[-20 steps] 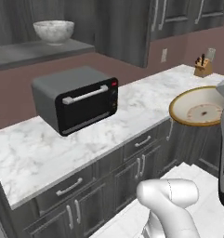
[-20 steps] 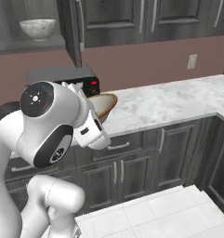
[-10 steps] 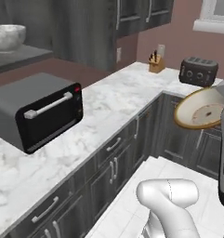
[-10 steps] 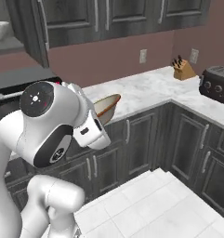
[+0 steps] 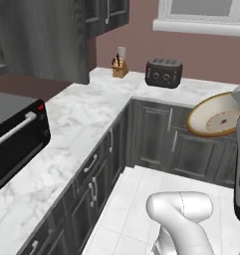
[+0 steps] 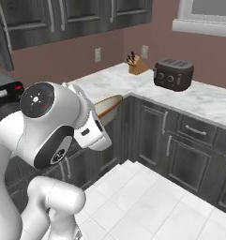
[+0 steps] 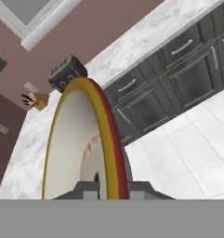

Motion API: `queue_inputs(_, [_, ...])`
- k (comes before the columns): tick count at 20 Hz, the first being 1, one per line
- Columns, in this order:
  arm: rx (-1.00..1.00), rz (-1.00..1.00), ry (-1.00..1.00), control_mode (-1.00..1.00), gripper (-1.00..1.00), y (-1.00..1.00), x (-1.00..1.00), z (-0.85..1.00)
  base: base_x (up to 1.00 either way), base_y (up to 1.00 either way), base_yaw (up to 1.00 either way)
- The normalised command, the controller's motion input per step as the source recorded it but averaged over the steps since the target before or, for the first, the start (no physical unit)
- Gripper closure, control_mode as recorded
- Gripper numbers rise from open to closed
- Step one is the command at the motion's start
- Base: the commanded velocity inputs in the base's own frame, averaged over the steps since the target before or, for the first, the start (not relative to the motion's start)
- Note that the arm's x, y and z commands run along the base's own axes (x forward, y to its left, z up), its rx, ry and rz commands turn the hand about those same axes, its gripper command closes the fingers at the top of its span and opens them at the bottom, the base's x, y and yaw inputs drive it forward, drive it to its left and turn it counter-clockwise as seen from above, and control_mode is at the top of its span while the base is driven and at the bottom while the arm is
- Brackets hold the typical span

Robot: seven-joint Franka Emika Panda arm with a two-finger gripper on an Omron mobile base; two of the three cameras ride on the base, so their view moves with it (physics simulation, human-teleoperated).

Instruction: Move the bowls from the cabinet to the plates on the dining table.

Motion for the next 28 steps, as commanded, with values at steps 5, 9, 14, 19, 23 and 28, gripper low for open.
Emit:
queue_inputs(5, [0.00, 0.00, 0.00, 1.00, 1.00, 0.00, 0.00, 0.00, 0.12, -0.21, -0.45])
queue_inputs(9, [0.00, 0.00, 0.00, 1.00, 1.00, 0.00, 0.00, 0.00, 0.12, -0.22, -0.44])
queue_inputs(14, [0.00, 0.00, 0.00, 1.00, 1.00, 0.00, 0.00, 0.00, 0.11, -0.25, -0.45])
queue_inputs(19, [0.00, 0.00, 0.00, 1.00, 1.00, 0.00, 0.00, 0.00, 0.11, -0.25, -0.45])
queue_inputs(23, [0.00, 0.00, 0.00, 1.00, 1.00, 0.00, 0.00, 0.00, 0.11, -0.27, -0.45])
queue_inputs(28, [0.00, 0.00, 0.00, 1.00, 1.00, 0.00, 0.00, 0.00, 0.11, -0.26, -0.45])
